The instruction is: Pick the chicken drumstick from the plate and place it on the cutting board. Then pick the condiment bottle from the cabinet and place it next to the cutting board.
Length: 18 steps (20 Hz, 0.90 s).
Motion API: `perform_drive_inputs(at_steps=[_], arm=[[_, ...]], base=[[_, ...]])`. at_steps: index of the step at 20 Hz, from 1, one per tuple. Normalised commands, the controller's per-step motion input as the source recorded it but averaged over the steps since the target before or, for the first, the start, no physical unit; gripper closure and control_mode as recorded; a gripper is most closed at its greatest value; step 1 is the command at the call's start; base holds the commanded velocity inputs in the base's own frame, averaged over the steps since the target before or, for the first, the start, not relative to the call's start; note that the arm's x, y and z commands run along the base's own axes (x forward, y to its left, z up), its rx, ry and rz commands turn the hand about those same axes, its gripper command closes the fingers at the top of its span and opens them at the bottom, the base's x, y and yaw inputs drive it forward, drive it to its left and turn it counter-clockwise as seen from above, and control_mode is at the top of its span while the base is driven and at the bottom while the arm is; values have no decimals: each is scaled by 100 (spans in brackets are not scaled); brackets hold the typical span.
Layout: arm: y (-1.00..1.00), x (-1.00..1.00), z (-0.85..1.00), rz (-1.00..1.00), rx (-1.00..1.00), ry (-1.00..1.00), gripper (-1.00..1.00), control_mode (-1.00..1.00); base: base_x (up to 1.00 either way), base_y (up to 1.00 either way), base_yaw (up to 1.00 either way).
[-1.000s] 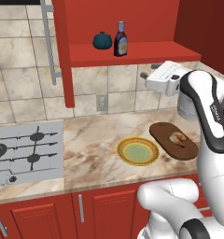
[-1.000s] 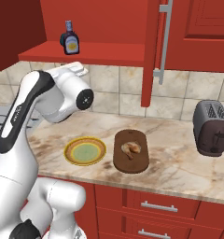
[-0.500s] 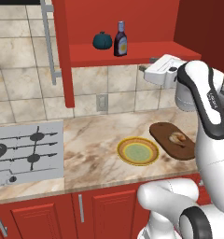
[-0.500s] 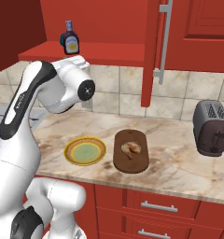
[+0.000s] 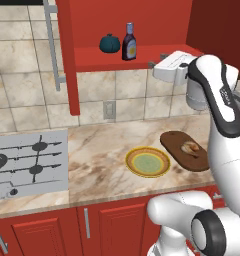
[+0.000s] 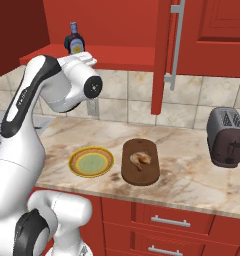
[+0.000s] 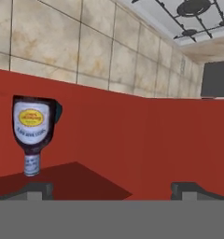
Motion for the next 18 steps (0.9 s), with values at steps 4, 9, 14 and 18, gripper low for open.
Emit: perform_drive_inputs(at_steps=[4,9,14,18], arm=[[0,8,18,-1,0,0,-100,-100],[0,6,16,-2,0,0,-100,-100],[0,7,12,-2,0,0,-100,-100],[0,13,4,-2,0,0,-100,-100]], base=[[0,0,0],[0,0,0],[0,0,0],[0,0,0]])
